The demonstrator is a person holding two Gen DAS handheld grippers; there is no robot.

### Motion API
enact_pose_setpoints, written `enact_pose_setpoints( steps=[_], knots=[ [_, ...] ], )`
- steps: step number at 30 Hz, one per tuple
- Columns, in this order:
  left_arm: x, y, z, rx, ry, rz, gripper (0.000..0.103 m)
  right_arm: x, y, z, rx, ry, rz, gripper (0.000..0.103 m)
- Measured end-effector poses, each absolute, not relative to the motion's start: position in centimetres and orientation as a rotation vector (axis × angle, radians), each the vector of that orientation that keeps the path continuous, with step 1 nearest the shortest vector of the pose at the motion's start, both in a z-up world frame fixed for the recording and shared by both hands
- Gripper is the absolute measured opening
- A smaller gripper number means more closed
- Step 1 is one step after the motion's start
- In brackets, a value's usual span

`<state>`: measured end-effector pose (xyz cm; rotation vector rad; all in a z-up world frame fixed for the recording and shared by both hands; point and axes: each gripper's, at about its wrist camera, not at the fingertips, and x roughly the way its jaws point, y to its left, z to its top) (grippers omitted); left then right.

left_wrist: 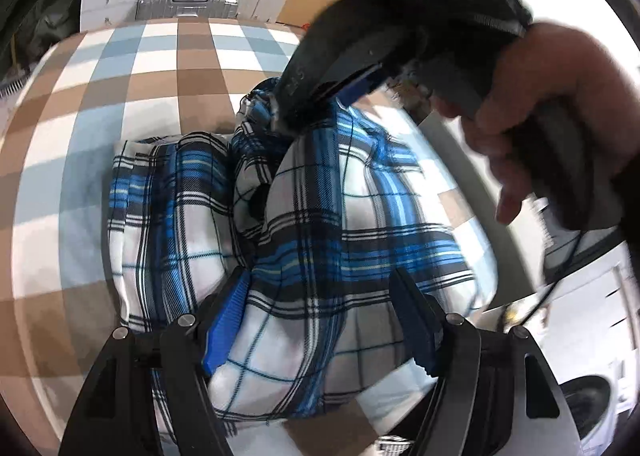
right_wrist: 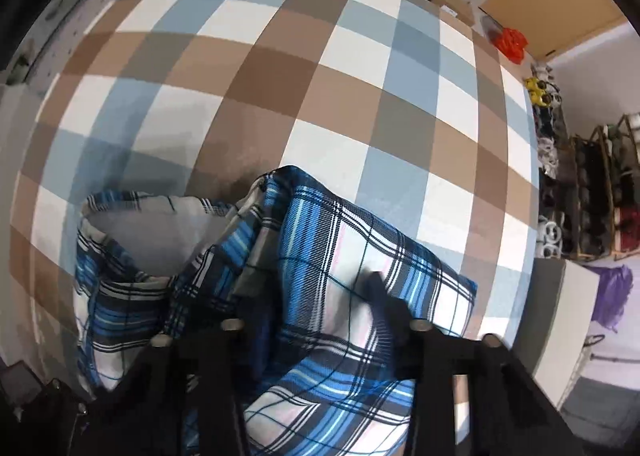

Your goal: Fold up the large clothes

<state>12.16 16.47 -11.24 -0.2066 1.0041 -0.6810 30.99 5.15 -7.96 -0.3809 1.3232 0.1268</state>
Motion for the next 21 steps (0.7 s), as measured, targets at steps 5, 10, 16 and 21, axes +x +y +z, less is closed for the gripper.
enact_pose_setpoints(
  steps=[5,10,16,21],
  knots=[
    [12.7,16.3,-12.9,-0.285,1.11,-0.713,0.001,30.4,4.9,-6.9,-0.388,1.292,0.155,0.012],
    [12.0,17.8,-11.9,-0.313,1.07,-0.685,0.0,29.5,3.5,-5.3,-0.302,1.23,0.199,0.011],
    [9.9,20.0,-9.6,-0.416,0.958,-0.725,0.0,27.6,2.2,-2.2,-0.179,1.137,0.252,0.009],
    [8.0,20.7,-8.8,-0.393,0.919,-0.691,0.0,26.4,2.5,0.3,-0.056,1.128,0.291,0.009]
  ],
)
